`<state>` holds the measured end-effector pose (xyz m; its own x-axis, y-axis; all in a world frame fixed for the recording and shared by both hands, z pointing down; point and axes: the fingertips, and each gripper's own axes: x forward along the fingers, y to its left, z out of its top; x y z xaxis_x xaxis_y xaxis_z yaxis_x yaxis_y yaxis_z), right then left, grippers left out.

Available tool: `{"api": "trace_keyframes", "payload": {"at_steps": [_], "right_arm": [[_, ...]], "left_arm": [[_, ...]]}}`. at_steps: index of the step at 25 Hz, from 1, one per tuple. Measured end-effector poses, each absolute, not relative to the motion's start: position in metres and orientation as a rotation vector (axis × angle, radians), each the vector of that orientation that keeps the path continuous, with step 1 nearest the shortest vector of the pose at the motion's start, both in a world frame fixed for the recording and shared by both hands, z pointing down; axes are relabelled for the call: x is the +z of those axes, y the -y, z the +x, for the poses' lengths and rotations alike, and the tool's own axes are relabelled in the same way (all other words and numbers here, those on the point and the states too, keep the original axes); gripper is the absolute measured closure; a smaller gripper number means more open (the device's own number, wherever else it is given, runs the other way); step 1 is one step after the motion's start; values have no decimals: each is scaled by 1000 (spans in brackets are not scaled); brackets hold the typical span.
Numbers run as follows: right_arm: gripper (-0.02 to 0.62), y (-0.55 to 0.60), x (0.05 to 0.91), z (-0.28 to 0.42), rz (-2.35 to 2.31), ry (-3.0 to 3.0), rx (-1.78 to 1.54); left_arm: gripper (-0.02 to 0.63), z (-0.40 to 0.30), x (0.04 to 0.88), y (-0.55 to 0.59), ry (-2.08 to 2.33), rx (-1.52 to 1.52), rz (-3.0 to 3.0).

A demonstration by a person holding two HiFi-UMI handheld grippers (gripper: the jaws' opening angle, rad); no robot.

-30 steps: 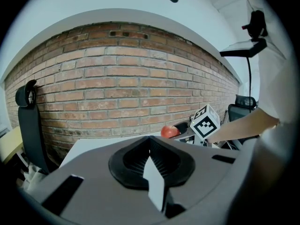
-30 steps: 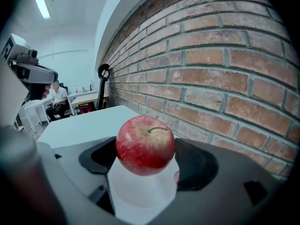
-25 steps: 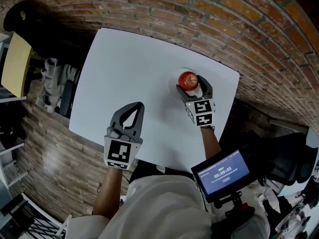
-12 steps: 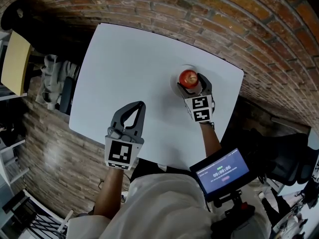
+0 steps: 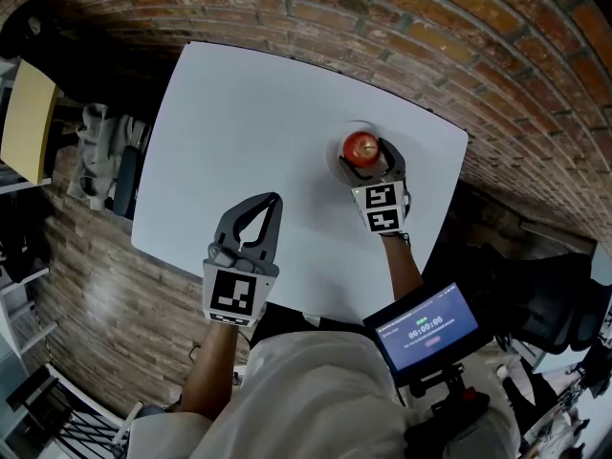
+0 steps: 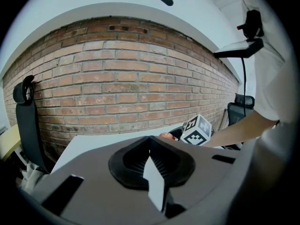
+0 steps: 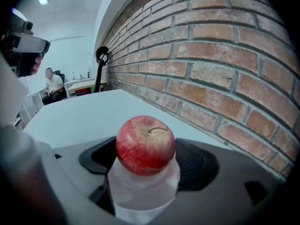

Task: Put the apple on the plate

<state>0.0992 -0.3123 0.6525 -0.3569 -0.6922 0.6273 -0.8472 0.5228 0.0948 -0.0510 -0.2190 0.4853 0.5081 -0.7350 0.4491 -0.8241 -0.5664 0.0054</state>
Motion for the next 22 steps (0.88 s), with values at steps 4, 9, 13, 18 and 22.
{"api": "trace_keyframes", "payload": {"at_steps": [4, 9, 13, 18, 22], "right_arm": [[215, 311, 653, 98, 1230, 2153, 326], [215, 310, 653, 95, 1206, 2161, 321], [215, 308, 651, 92, 1194, 2170, 319], [215, 306, 652, 88, 1156, 2182, 326], [215, 305, 647, 86, 1150, 2192, 324]], "left_arm": [[601, -51, 484, 219, 1333, 590, 2534], [601, -50, 482, 217, 1330, 588, 2540], [601, -51, 481, 216, 1332, 589, 2541], [601, -49, 479, 214, 1326, 577, 2542], [601, -48, 475, 213, 1320, 574, 2556]]}}
